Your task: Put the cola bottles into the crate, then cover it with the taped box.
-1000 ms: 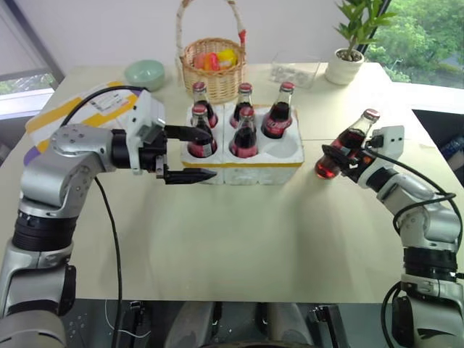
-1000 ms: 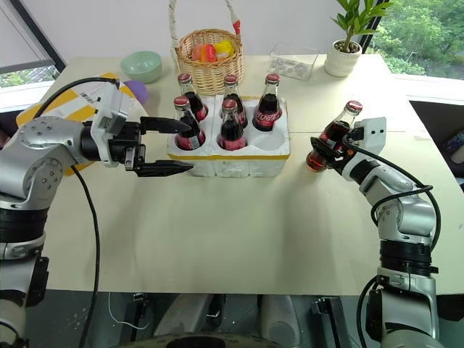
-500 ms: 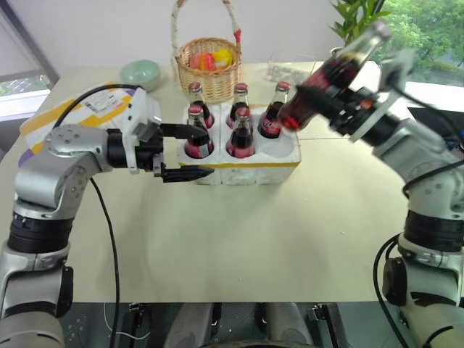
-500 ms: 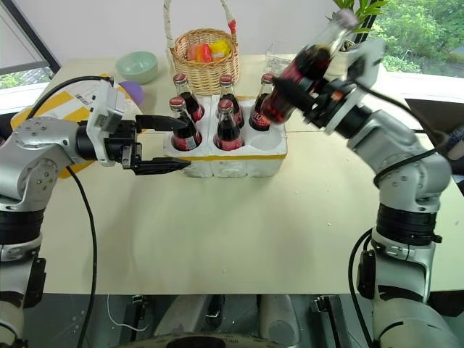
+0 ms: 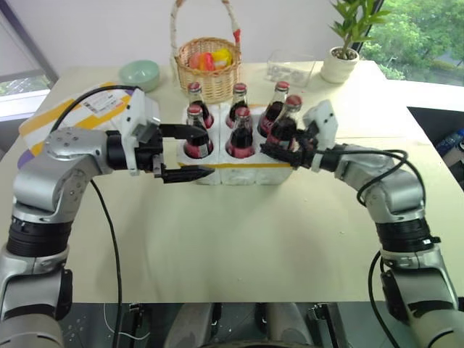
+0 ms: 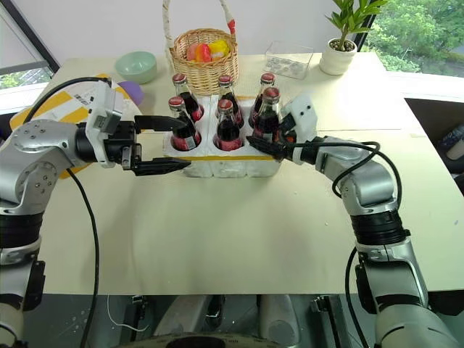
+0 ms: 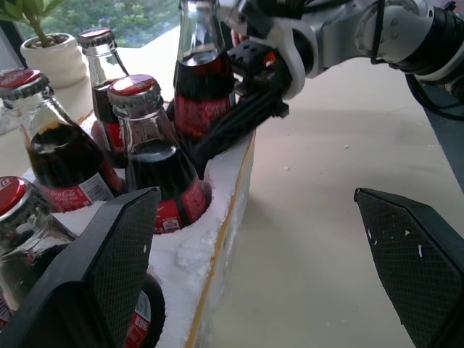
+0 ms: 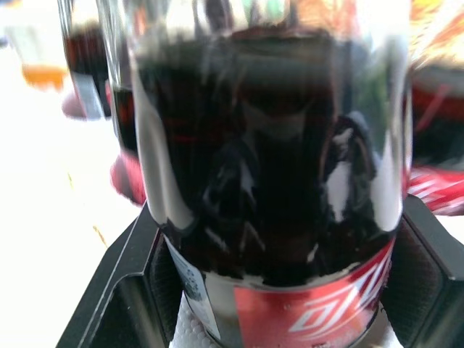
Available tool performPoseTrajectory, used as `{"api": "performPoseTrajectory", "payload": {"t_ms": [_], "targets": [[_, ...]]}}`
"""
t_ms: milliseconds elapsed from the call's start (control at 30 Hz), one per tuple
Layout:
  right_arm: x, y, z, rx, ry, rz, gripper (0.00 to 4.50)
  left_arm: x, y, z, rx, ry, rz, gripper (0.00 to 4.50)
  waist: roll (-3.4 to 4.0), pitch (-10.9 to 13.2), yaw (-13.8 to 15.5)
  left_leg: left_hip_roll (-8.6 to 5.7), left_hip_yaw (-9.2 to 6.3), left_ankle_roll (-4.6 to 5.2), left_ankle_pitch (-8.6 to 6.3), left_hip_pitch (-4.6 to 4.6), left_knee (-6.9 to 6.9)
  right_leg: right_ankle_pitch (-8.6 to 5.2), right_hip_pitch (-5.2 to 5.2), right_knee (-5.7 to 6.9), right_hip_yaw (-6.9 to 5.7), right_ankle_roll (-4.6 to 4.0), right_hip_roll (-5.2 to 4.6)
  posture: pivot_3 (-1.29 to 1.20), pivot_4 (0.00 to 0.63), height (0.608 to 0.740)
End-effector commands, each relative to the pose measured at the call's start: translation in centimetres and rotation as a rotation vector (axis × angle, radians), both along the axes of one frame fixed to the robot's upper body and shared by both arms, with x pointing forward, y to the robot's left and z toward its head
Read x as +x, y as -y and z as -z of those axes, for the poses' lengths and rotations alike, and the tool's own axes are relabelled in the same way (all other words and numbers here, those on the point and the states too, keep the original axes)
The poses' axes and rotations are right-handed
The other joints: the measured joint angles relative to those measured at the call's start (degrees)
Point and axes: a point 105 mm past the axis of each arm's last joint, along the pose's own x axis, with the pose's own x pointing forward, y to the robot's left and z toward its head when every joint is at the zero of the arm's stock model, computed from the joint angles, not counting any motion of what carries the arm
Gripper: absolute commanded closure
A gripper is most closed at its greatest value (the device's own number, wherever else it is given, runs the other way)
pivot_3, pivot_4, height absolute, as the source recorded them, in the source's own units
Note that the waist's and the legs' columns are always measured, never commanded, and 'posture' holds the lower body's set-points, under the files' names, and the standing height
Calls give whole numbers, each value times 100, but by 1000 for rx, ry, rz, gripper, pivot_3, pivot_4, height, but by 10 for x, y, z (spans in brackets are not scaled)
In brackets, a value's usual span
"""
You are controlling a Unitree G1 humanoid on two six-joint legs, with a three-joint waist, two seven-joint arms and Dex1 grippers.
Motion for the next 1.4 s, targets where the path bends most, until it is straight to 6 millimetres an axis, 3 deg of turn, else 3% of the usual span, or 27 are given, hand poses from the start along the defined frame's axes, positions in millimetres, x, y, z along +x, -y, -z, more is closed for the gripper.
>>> {"api": "performPoseTrajectory", "payload": {"t_ms": [33,100,300,467,533,667,867,1000,1167,1400], "targets": [[2,-8,-4,-19,19,-35,650,-5,-4,-12,-3,56,-11,0,-2,-1,-5,0,0,0,0,1,1,0,1,-1,0,0,0,0,150,738],[4,-8,-5,-33,34,-36,58,-5,-8,-11,9,61,-30,0,-2,-1,-22,1,0,0,0,2,1,0,2,-1,0,0,1,0,150,738],[-16,6,-34,83,22,-81,58,-13,-40,-8,22,60,-188,0,-1,-1,-13,4,0,0,-1,2,-6,0,-4,2,4,0,3,0,150,738],[-50,28,-63,101,39,-152,58,-24,-83,-8,57,103,-437,0,-1,-1,28,1,-2,28,-18,1,-7,0,0,-3,2,-1,-3,0,150,738],[-65,39,-76,93,59,-172,58,-26,-109,-5,114,143,-592,0,-1,-1,27,1,-1,33,-21,1,-7,0,2,-8,2,-1,-5,0,150,738],[-85,68,-97,115,48,-160,58,-32,-182,6,318,240,-1004,0,-1,-1,14,5,2,33,-21,8,-21,-1,10,-31,2,-2,-6,0,150,738],[-97,71,-115,134,78,-201,58,-49,-260,33,722,347,-1343,0,-1,-4,10,13,11,31,-21,59,-67,-4,57,-77,6,-8,-9,0,150,738],[-108,59,-121,147,87,-296,58,-45,-279,51,807,350,-1381,0,-2,-4,56,14,11,30,-23,63,-80,-6,61,-90,4,-12,-10,0,150,738],[-129,49,-119,80,80,-396,58,-22,-300,70,890,413,-1413,0,-3,-6,182,12,11,20,-33,58,-79,-1,61,-95,0,-3,-14,0,150,738],[-135,53,-130,93,104,-355,58,25,-303,85,932,553,-1363,0,-21,-16,154,9,13,23,-35,55,-72,3,60,-93,-1,-1,-17,0,150,738]]}}
